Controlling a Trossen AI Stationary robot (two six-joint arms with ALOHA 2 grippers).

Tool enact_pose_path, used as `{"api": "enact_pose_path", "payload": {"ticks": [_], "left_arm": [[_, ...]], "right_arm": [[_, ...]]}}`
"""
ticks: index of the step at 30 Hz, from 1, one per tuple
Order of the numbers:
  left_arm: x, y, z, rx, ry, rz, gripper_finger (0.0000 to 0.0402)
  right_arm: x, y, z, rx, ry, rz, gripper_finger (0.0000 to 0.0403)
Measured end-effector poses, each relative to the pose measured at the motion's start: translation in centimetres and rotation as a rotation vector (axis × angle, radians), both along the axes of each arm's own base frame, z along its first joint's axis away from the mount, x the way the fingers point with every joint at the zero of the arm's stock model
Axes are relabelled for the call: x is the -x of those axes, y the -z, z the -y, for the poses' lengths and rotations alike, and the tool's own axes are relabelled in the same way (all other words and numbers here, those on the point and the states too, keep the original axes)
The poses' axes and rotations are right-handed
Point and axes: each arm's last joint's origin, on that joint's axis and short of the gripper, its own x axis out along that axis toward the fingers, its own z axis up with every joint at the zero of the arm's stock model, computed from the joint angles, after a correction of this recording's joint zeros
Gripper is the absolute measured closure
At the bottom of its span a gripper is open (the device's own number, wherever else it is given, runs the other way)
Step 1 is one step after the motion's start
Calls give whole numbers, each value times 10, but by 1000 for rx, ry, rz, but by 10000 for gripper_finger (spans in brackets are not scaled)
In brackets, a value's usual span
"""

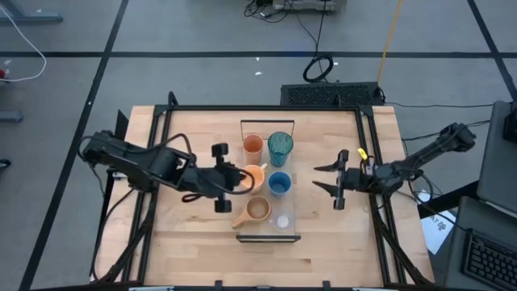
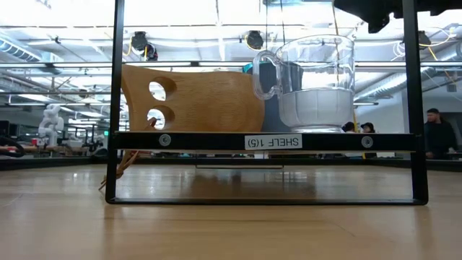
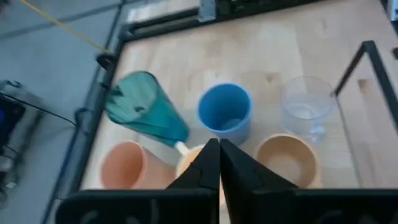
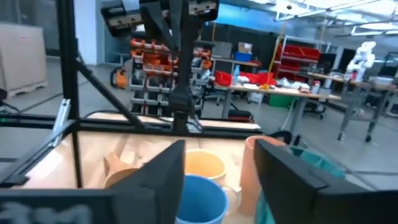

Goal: Stack small to large cups/mugs on shelf
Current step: Return to Home Position

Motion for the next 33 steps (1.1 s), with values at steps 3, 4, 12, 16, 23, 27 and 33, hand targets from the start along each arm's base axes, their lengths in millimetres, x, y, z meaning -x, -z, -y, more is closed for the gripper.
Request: {"api": "enact_pose_path", "payload": {"ticks": [3,4,12,16,23,27,33], "left_arm": [[4,4,-4,-35,3,22,394],[4,8,-7,-40,0,28,392],[24,52,-35,-26,-57,115,393],[40,74,-47,-17,-78,184,396],[70,102,-59,41,-58,319,391],[83,118,-62,54,2,381,399],[98,143,-68,84,86,463,396]], "right_arm": [[2,-2,5,29,3,4,262],[3,-3,6,40,-1,3,280],[6,2,12,148,-143,-69,397],[5,5,15,156,-158,-95,394],[4,12,19,169,-168,-105,402],[4,24,23,163,-146,-86,402],[6,39,28,159,-157,-74,403]]}}
